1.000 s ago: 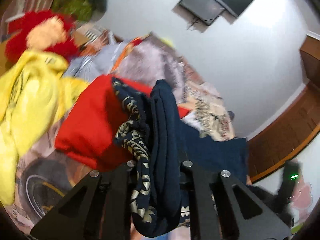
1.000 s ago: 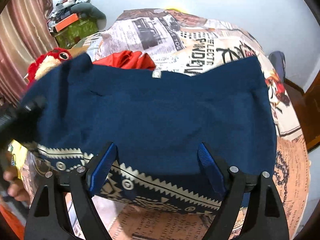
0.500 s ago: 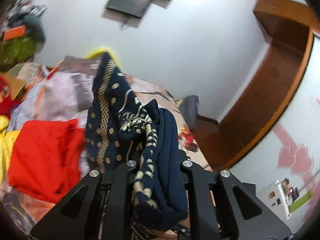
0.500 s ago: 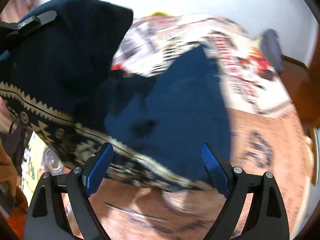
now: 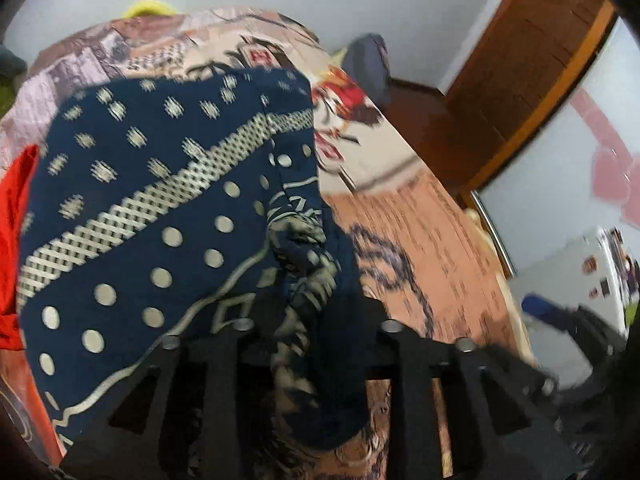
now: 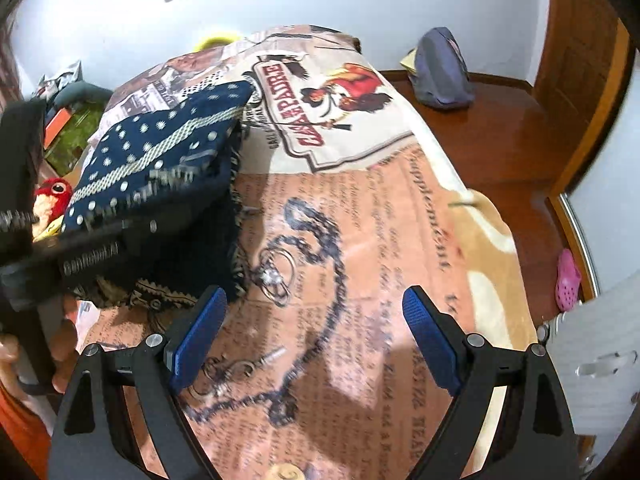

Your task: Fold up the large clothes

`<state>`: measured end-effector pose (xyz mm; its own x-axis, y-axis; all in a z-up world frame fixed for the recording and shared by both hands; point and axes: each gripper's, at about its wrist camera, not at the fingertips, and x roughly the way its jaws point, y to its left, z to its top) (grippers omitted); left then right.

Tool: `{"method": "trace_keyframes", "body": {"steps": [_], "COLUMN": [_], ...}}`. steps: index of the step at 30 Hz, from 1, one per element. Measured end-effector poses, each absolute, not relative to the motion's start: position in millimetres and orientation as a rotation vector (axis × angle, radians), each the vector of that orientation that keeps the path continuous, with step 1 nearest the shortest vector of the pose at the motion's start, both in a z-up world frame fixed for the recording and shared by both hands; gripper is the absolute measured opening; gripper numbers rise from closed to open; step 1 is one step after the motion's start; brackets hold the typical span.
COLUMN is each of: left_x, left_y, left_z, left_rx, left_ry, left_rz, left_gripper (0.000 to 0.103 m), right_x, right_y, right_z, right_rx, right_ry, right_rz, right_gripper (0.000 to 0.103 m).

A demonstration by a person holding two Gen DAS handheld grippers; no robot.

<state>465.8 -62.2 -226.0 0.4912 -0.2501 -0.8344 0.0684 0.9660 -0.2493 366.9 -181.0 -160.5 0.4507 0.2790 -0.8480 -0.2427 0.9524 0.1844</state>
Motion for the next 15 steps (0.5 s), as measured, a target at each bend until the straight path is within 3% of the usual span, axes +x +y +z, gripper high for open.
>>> {"method": "trace_keyframes", "body": {"steps": [4,12,15], "left_x": [451,399,389], "left_y": [-67,-48,-23], "left_z": [-216,-154,-136], "left_rx": [-0.215,-0.142,-0.106], "left_ry": [1.076,0.926,0.862], "left_rz": [-0.3,-0.28,-0.257], "left_gripper": [0.047,0.047,0.054], "right_x": [363,354,353], "right_y": [-188,-179,-166], "right_z": [-156,-134,-123], "right_rx": [0.042,0.035,0.024], "right_ry": [1.047,0.99,0.957], "right_rz": [0.314,0.339,0.361], "right_gripper": [0.088,0.088,0.088]}}
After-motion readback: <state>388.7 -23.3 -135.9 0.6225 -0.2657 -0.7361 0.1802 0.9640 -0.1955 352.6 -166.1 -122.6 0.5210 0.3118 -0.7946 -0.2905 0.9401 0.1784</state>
